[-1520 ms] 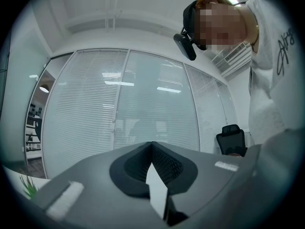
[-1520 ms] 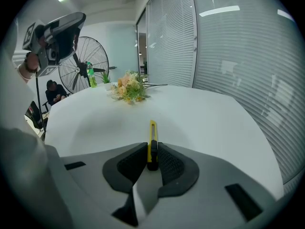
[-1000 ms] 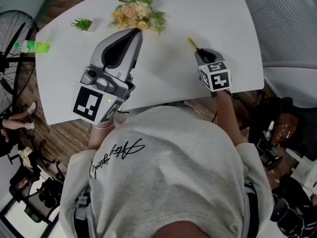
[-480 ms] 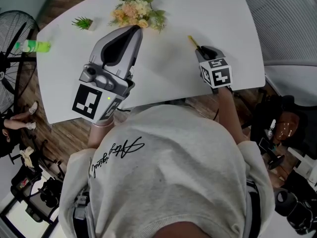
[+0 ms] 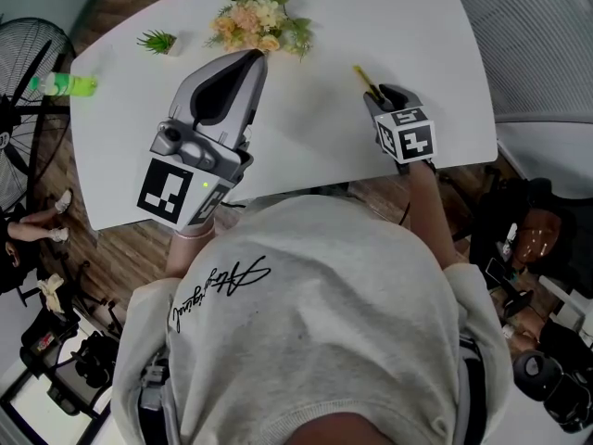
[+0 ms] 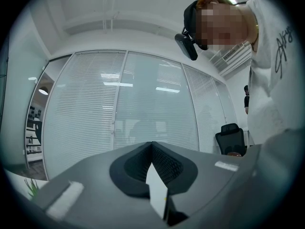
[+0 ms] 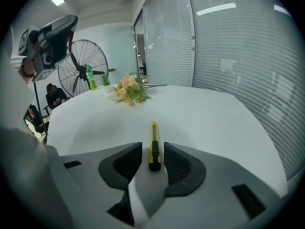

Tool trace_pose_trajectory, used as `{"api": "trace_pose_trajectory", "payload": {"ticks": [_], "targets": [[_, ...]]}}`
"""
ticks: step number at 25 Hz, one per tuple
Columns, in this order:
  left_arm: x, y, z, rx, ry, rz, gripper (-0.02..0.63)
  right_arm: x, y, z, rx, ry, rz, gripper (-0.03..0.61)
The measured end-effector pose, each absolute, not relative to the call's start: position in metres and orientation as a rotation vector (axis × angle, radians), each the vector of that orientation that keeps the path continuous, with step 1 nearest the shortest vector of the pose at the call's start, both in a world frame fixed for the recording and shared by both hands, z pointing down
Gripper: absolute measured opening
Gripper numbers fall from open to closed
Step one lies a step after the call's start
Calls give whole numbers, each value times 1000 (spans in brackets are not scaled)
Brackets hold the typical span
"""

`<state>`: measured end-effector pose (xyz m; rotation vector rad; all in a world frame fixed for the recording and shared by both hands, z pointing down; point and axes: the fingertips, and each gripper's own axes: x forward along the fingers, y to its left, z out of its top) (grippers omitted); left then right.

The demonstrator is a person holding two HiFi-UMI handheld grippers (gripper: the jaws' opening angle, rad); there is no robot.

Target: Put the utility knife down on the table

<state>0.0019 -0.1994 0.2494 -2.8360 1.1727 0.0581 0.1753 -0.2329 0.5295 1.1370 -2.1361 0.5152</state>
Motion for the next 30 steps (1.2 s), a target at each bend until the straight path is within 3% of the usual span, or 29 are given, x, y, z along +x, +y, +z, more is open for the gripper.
{"api": "trace_pose_trajectory", "payload": {"ticks": [10,30], "targets": [[-2,-196,249,-2832,1181,66,-2,177,-233,509,1218,-2206,422,168],[7,-197,244,-2842,1138,87,-3,168,-236,434,1294,-2358,283,176]]}}
